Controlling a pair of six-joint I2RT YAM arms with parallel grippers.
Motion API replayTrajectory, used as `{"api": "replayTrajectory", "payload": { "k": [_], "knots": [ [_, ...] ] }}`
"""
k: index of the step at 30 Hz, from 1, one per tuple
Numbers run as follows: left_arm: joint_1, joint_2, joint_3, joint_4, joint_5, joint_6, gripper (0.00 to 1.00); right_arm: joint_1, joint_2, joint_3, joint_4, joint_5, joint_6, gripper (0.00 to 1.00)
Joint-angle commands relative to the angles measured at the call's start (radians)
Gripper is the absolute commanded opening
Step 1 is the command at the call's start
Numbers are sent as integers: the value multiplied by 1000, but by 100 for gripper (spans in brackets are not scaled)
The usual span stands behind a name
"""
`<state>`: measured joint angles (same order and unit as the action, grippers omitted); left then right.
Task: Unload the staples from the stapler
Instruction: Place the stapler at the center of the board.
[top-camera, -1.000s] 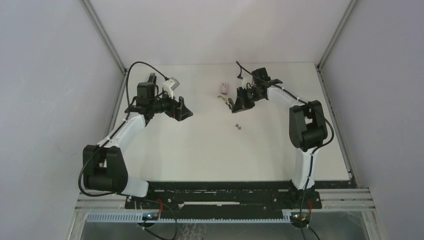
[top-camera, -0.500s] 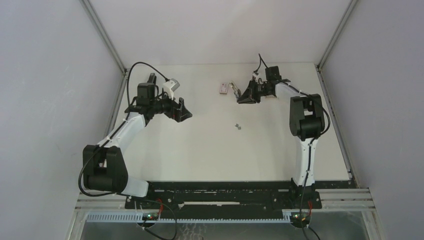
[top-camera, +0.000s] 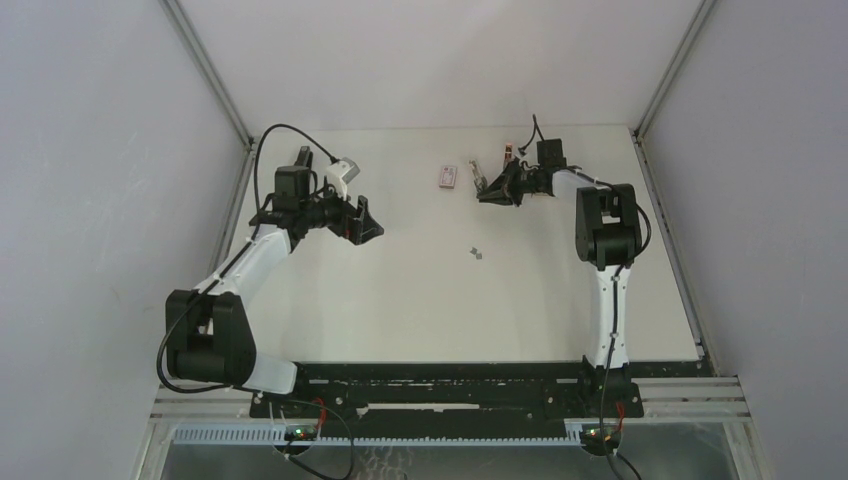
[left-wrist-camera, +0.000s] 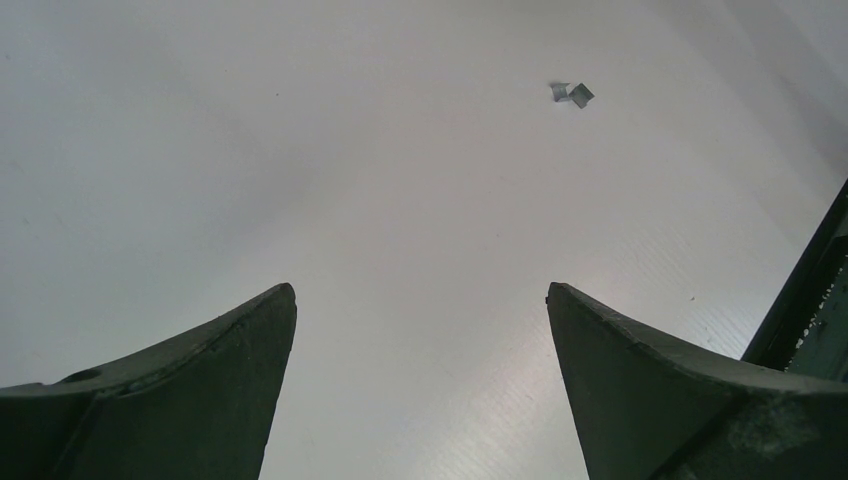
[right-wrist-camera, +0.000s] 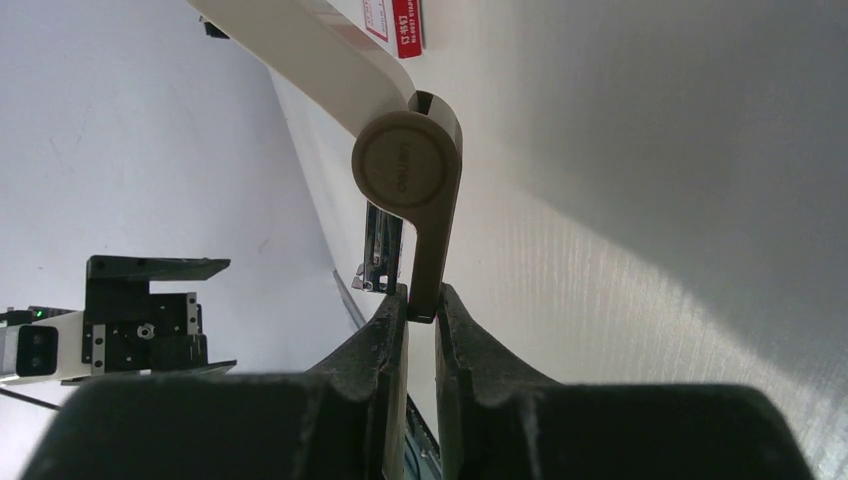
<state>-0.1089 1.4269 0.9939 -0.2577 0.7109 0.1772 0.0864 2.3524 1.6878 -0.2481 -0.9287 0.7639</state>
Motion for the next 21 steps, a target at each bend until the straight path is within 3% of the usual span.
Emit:
{"api": "replayTrajectory", "payload": {
  "k": [1, 21],
  "knots": [
    [5, 5, 27, 1, 11, 15, 100, 1, 7, 28, 80, -50, 59, 0],
    [6, 6, 25, 3, 21, 12, 100, -8, 72, 6, 142, -93, 127, 6]
  ]
}}
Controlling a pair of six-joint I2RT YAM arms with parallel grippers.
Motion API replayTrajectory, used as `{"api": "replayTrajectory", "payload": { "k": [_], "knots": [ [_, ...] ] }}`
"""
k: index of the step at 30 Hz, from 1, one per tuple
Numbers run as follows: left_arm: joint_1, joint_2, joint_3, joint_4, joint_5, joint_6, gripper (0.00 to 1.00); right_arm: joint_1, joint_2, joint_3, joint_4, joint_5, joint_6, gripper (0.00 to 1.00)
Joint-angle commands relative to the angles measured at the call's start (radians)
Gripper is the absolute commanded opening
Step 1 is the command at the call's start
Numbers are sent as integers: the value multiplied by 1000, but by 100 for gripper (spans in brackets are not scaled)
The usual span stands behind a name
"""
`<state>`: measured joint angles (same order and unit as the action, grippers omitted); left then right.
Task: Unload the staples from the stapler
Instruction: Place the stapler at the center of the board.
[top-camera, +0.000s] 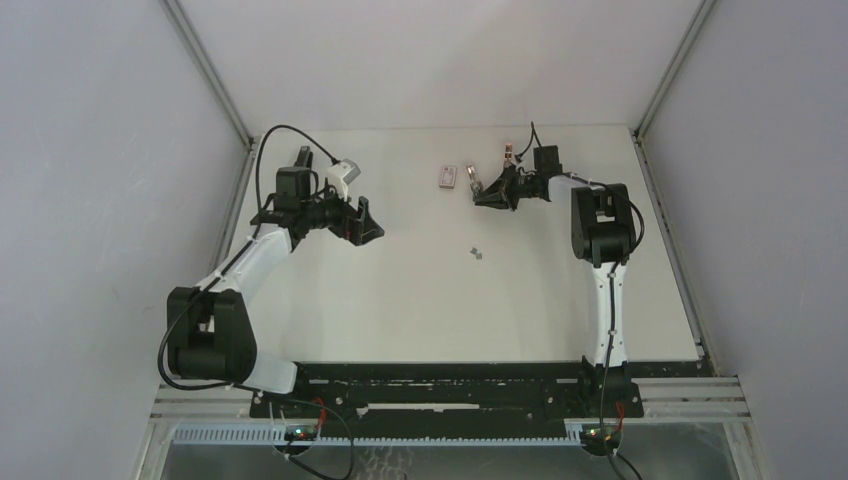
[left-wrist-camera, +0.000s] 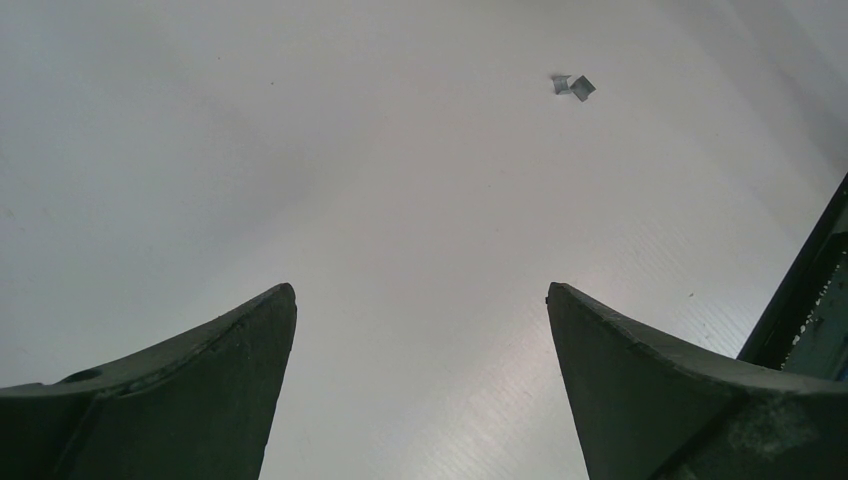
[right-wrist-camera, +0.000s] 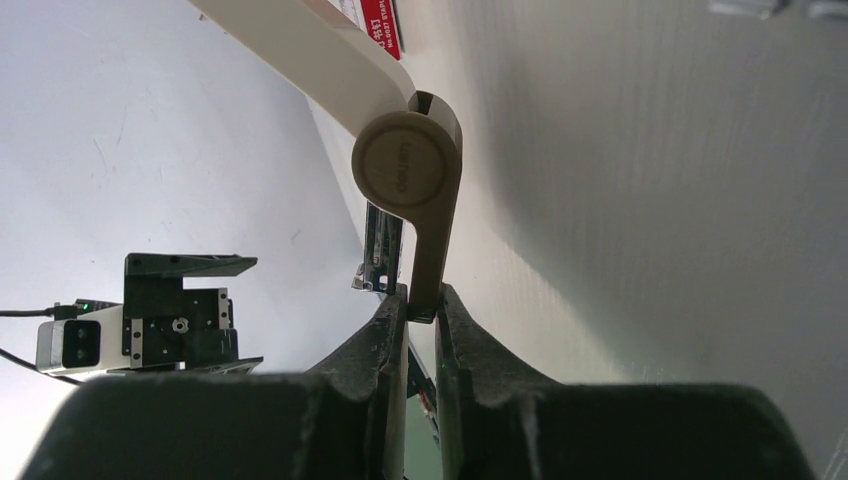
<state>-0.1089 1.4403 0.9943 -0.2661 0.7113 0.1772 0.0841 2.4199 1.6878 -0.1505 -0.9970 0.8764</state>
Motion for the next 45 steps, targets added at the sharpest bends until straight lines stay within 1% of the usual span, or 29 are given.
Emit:
{"api": "replayTrajectory", "payload": {
  "k": [1, 12, 23, 45],
  "knots": [
    [5, -8, 24, 11, 21, 12, 100, -6, 7, 5, 42, -23, 13, 6],
    [5, -6, 23, 13, 27, 12, 100, -9, 23, -4, 38, -19, 13, 11],
    [5, -4, 26, 14, 27, 12, 100, -9, 19, -5, 33, -23, 4, 20],
    [5, -20, 21, 11, 31, 16, 100, -13, -77, -75, 18, 5, -48, 22]
  ]
}}
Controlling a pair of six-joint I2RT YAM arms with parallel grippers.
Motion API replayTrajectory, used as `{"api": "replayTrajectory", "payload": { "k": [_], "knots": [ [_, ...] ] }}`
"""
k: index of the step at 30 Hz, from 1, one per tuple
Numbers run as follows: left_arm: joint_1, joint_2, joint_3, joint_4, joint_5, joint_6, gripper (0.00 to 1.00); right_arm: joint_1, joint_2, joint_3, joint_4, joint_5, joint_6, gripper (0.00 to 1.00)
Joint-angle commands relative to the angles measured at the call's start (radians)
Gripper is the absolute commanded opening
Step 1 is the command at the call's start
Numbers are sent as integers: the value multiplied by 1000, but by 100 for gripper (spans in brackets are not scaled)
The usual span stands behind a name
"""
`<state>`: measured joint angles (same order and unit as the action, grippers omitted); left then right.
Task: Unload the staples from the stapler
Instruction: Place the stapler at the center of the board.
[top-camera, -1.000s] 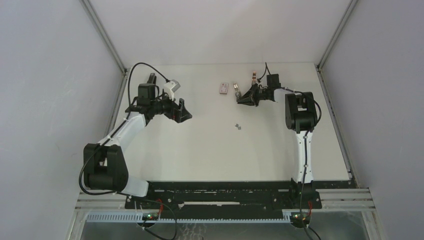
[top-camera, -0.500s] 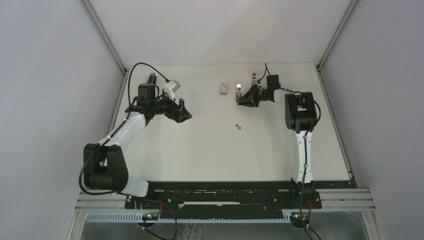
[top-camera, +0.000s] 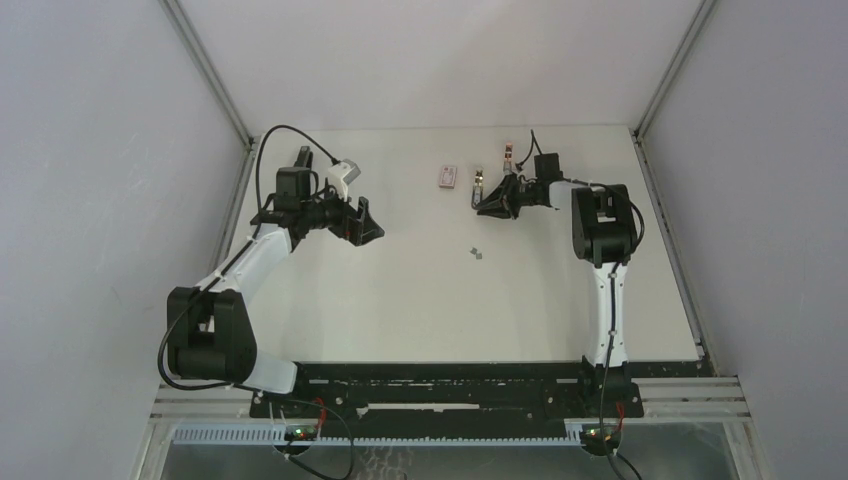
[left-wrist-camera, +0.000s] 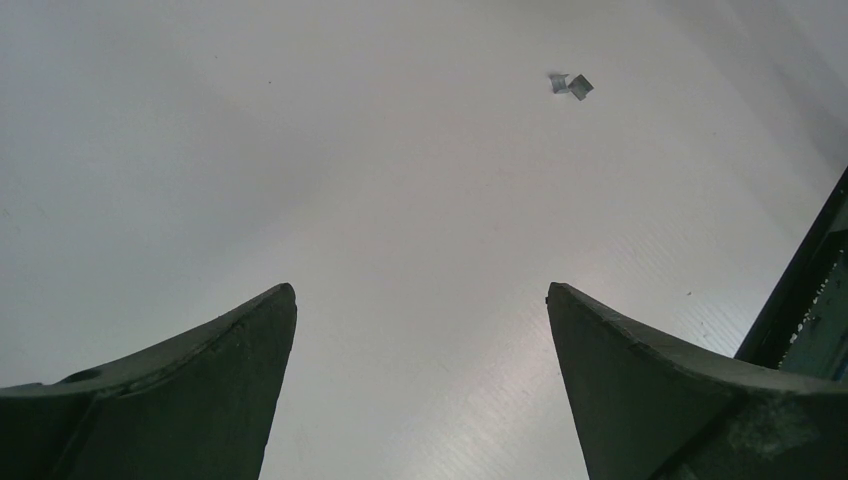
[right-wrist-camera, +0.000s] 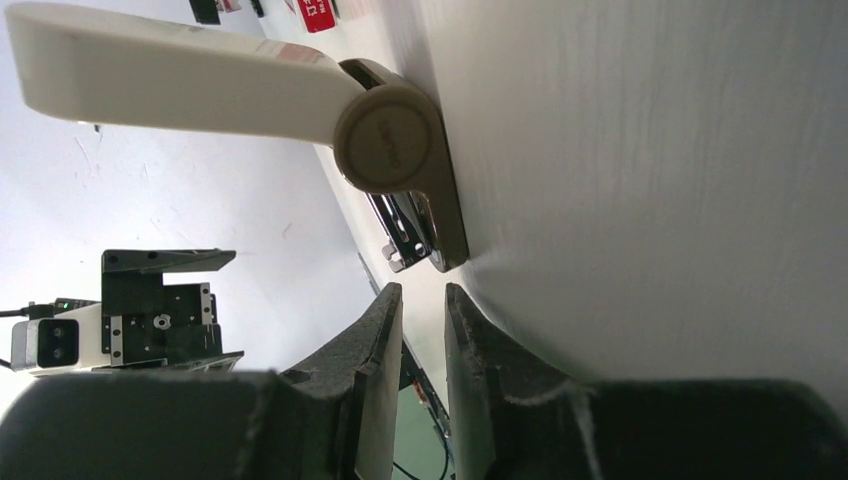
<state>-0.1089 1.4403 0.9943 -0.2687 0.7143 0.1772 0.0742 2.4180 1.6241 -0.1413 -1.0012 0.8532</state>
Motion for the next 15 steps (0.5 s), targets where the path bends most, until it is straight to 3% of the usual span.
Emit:
{"api": "replayTrajectory", "payload": {
  "k": [1, 10, 15],
  "knots": [
    [5, -20, 21, 13, 27, 17, 100, -3, -83, -10, -3, 17, -38, 21],
    [5, -37, 22, 11, 15, 25, 100, 45, -265, -27, -182, 207, -304, 24],
    [6, -52, 23, 11, -10, 28, 100, 106, -343, 9, -315, 455, -472, 41]
  ]
}}
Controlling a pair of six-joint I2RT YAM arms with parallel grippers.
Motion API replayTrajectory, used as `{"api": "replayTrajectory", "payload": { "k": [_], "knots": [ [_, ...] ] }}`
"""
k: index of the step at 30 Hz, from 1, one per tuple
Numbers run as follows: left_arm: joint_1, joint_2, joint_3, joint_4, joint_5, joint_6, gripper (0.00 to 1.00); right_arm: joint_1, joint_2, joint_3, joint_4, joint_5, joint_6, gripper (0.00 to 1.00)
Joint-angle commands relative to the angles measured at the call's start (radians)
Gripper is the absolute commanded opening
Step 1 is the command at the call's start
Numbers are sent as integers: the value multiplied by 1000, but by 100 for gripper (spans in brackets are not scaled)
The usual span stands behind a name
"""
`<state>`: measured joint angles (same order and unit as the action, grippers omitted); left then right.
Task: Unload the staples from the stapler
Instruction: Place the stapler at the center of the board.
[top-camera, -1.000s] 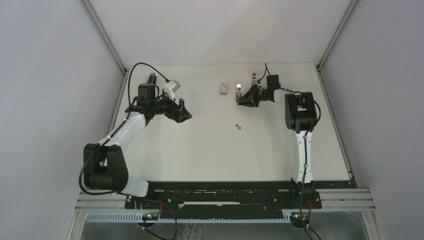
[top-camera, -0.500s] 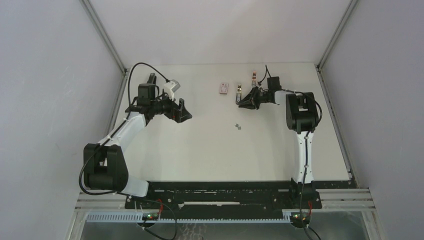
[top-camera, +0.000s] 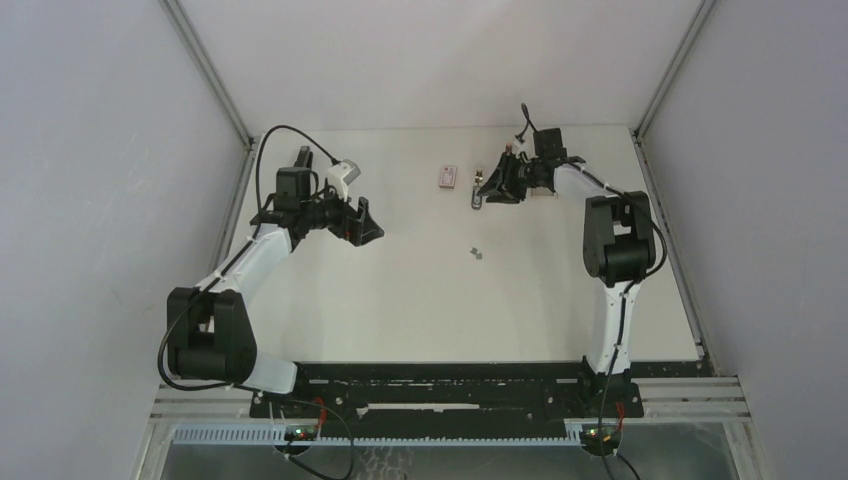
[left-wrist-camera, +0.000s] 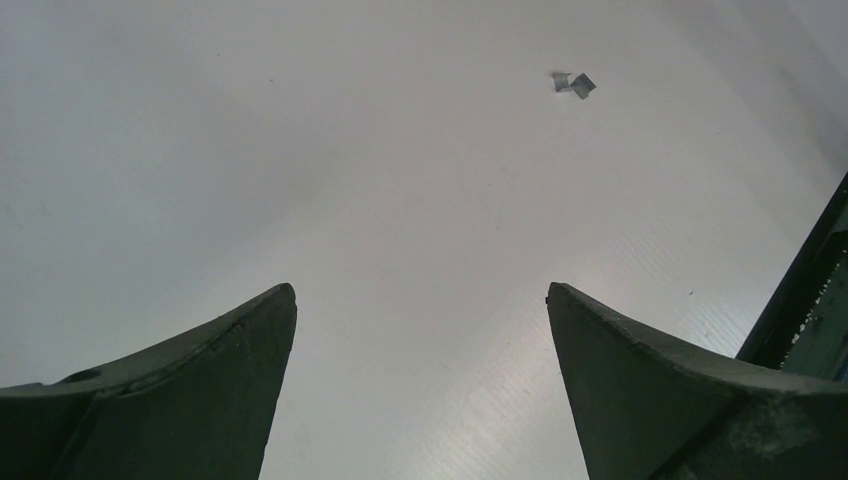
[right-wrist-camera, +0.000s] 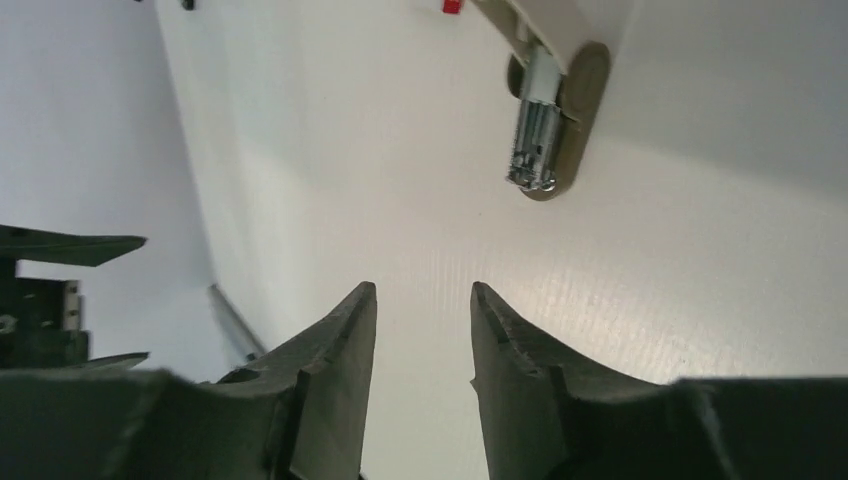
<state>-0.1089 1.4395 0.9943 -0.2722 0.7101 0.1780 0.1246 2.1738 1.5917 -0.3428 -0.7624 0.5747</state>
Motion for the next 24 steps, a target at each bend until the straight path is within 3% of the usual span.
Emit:
{"api": "replayTrajectory", "payload": {
  "k": [1, 10, 12, 24],
  "knots": [
    [5, -56, 23, 14, -12, 29, 100, 75, -103, 59, -141, 264, -224, 43],
    [6, -106, 7, 22, -73, 59, 100, 218, -113, 114, -237, 636, -465, 52],
    [5, -111, 5, 25, -79, 61, 100, 240, -107, 115, -236, 698, -497, 59],
    [5, -123, -5, 34, -84, 66, 100, 249, -5, 177, -255, 756, -541, 58]
  ]
}}
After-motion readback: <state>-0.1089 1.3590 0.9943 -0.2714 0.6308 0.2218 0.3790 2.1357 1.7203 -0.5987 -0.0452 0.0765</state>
